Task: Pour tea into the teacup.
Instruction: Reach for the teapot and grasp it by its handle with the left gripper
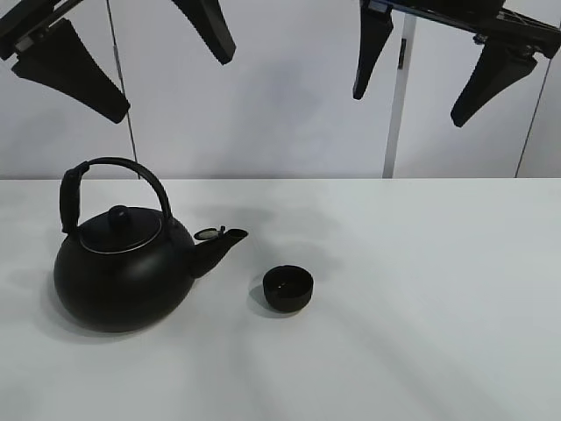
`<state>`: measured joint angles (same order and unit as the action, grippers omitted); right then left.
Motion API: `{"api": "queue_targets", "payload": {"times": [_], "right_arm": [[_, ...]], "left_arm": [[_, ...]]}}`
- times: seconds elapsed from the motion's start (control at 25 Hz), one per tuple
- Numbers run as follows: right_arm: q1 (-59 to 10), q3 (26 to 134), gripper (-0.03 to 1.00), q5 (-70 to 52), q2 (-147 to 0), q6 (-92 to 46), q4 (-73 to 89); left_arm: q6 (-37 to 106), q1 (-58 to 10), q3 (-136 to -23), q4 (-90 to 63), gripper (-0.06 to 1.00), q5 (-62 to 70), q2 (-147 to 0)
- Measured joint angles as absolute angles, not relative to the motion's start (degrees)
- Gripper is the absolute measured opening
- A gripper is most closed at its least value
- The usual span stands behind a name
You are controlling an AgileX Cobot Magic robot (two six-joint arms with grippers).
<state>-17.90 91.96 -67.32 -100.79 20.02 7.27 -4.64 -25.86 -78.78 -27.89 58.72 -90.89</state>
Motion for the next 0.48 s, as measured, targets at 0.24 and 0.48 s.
{"api": "queue_targets", "payload": {"times": [0.24, 0.48], "right_arm": [[-17.9, 92.0, 0.63, -62.1, -100.8, 20.3, 7.5], [-17.9, 92.0, 0.63, -54.3, -100.8, 20.3, 7.6]], "left_arm": [[-3.7, -25.9, -78.8, -27.7, 0.69, 58.3, -90.9], [2.9, -25.9, -78.8, -27.0, 0.69, 54.2, -90.7]]}}
